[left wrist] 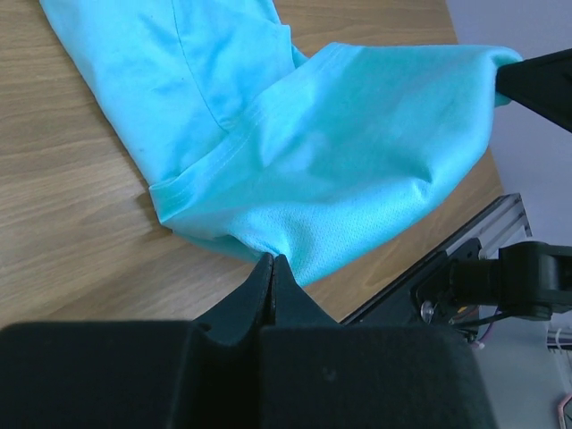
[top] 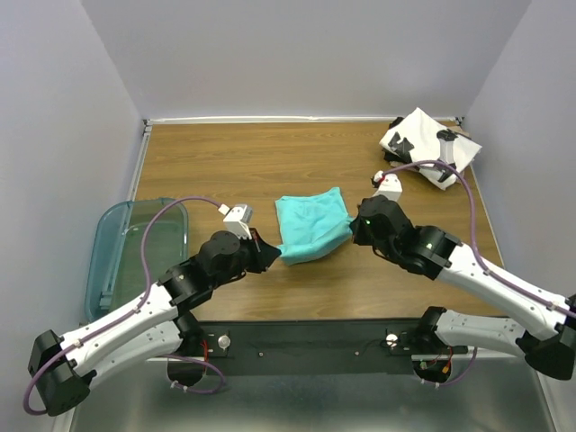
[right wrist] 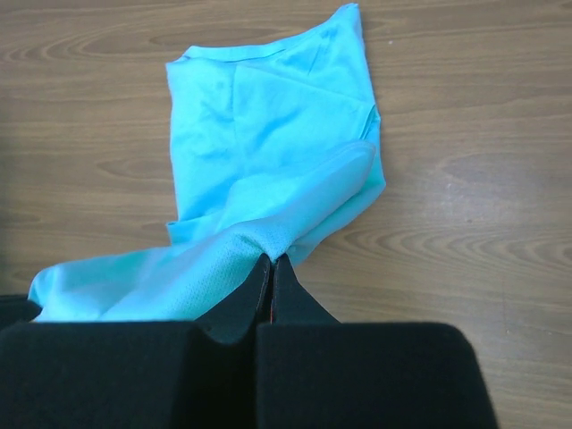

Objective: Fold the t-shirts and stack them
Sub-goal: Fold the tshirt

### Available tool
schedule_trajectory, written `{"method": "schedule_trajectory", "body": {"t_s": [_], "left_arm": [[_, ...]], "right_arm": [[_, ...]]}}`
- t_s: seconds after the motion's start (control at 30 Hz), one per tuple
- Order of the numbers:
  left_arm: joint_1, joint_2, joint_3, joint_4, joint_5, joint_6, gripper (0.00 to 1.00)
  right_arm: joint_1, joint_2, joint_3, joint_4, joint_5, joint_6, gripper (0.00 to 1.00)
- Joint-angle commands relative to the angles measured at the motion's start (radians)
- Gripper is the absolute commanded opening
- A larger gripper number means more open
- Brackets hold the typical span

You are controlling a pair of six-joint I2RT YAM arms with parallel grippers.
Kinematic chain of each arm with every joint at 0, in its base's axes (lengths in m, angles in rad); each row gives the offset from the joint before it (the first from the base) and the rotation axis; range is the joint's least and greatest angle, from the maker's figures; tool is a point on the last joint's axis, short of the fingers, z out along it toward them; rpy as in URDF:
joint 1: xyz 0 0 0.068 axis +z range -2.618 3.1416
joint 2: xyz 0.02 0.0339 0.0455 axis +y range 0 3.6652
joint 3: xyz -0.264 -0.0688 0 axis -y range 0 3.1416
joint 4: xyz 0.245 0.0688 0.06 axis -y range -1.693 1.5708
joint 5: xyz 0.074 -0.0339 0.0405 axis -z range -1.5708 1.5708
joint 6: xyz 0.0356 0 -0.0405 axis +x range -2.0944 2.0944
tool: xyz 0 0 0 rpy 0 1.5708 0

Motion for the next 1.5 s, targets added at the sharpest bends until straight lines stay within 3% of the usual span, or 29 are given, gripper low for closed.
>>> {"method": "schedule_trajectory", "body": {"t_s": [0.0, 0.3, 0.93, 1.17, 1.47], "left_arm": [[-0.004, 0.049, 0.018, 0.112, -0.015, 0.023, 0.00], [0.005, 0.177, 0.030, 0.229, -0.009, 0.054, 0.00], [0.220, 0.389, 0.106, 0.405, 0.199, 0.160, 0.00], [0.221, 0.346, 0.100, 0.337, 0.282, 0.206, 0.00], [0.203, 0.220, 0.055, 0.209, 0.330, 0.247, 0.00]], "right_arm": [[0.005, 0.079, 0.059, 0.036, 0.123, -0.047, 0.00], [-0.056, 0.191, 0.099, 0.108, 0.144, -0.108, 0.00], [-0.222, 0.358, 0.189, 0.242, 0.011, -0.219, 0.00], [-0.220, 0.300, 0.130, 0.224, -0.096, -0.228, 0.00], [-0.216, 0.109, 0.018, 0.041, -0.262, -0.177, 0.00]]}}
